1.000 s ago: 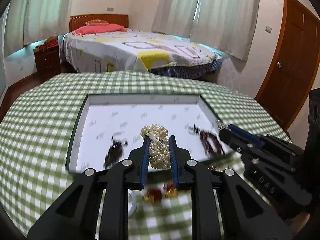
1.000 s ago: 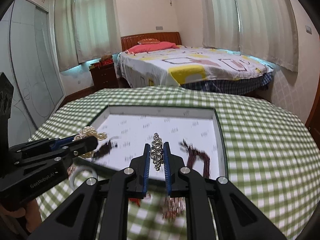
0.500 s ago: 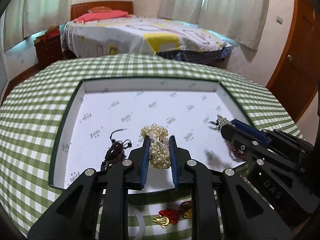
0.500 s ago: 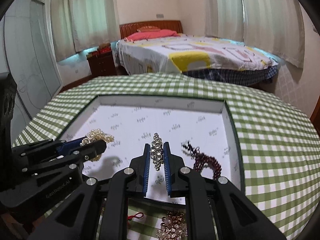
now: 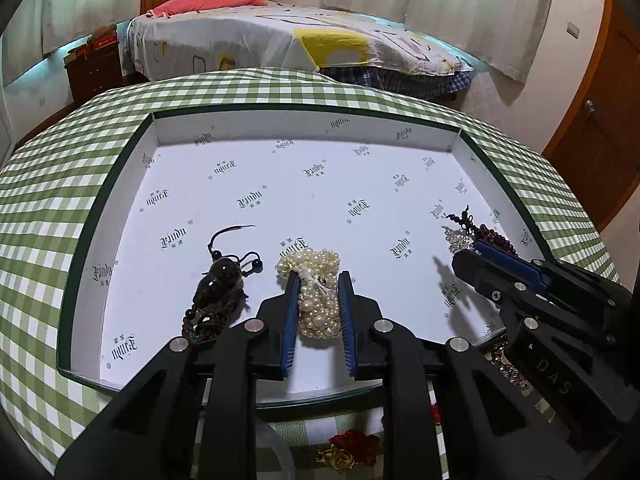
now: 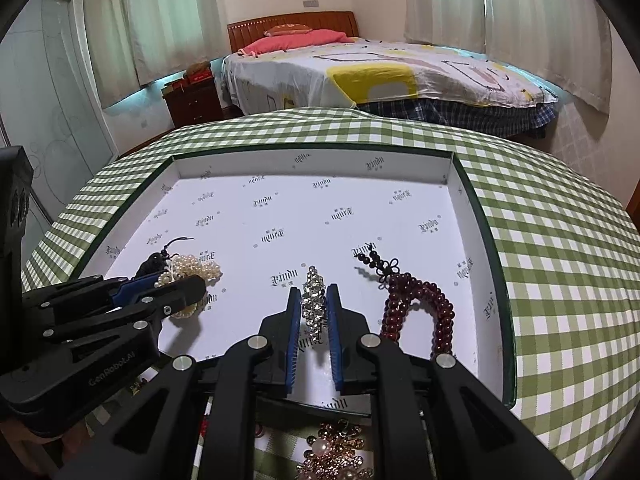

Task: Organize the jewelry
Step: 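Open both tools to drop the pearl cluster and rhinestone brooch in the tray, then withdraw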

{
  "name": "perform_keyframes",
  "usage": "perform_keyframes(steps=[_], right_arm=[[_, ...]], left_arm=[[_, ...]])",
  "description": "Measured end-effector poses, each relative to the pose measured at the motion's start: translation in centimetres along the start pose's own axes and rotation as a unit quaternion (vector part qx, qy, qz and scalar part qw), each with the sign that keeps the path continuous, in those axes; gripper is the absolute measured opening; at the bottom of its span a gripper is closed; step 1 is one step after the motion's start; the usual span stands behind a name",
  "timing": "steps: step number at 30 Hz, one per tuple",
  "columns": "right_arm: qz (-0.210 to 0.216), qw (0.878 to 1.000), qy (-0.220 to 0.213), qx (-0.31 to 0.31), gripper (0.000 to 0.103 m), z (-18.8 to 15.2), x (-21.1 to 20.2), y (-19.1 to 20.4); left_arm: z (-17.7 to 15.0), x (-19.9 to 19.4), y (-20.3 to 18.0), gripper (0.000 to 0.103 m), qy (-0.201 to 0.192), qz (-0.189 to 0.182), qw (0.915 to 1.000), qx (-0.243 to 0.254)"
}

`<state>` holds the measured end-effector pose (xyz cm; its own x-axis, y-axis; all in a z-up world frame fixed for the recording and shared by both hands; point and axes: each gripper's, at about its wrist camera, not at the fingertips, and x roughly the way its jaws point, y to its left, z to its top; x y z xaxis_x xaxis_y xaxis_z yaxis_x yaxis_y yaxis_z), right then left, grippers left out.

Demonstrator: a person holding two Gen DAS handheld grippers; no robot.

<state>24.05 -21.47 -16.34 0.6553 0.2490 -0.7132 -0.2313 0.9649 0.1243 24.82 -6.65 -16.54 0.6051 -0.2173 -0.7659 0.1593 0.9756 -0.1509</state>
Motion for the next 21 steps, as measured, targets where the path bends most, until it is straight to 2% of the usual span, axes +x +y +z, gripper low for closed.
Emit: perform_keyframes(steps=[10, 16, 18, 21], right_arm=[[0.004, 1.000, 0.008, 0.002, 0.014, -0.23, 0.42, -0.36], [0.006, 1.000, 0.008, 0.008, 0.016, -0.26, 0.37, -0.72], [0.006, 1.000, 0.006, 0.011, 0.026, -0.31, 0.28, -0.85], [0.005, 1.000, 0.003, 0.012, 0.029, -0.31, 0.11, -0.84]], left_arm=[[-0.01, 0.07, -0.43, 0.021, -0.001, 0.002, 0.9999, 0.010], [-0.11, -0.07, -0.65, 0.032, -0.004, 0.002, 0.9999, 0.014], [-0.18, -0.23, -0.70, 0.044, -0.008, 0.004, 0.9999, 0.013], [-0.28, -0.37, -0.81, 0.045, -0.010, 0.004, 0.9998, 0.016]])
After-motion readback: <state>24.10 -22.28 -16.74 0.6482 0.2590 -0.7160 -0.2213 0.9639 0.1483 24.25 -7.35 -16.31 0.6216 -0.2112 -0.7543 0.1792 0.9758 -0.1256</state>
